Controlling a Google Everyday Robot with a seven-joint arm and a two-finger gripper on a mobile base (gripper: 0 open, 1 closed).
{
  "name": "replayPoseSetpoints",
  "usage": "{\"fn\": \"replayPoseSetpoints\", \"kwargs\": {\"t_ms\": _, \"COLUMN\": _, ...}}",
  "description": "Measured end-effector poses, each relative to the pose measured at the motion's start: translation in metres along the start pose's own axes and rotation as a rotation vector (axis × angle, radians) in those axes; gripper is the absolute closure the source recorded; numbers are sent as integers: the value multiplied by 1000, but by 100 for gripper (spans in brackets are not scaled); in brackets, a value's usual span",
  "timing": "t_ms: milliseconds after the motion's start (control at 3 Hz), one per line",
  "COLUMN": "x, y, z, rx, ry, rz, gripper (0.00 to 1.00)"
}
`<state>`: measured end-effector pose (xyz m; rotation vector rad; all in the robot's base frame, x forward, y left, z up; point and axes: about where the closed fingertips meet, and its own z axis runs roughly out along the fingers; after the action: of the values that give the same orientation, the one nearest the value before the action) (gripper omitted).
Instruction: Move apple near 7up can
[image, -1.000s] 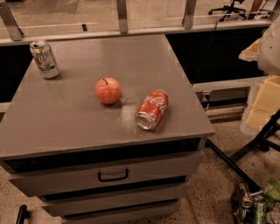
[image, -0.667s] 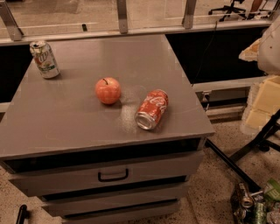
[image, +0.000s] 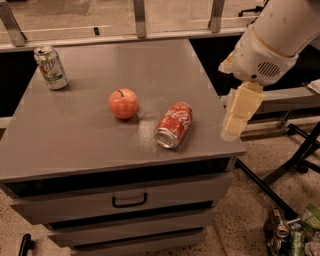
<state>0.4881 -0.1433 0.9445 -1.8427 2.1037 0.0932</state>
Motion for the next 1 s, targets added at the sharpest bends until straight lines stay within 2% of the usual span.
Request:
{"fn": "replayPoseSetpoints", "kwargs": {"t_ms": 333, "x": -59, "y": -15, "z": 46, "rx": -69, "ry": -78, "rz": -100, "gripper": 0}}
{"fn": "replayPoseSetpoints", "kwargs": {"t_ms": 667, "x": -123, "y": -32, "z": 77, "rx": -102, "ry": -142, "rz": -183, "gripper": 0}}
{"fn": "replayPoseSetpoints", "kwargs": {"t_ms": 1000, "x": -175, "y": -46, "z": 98, "rx": -126, "ry": -154, "rz": -211, "gripper": 0}}
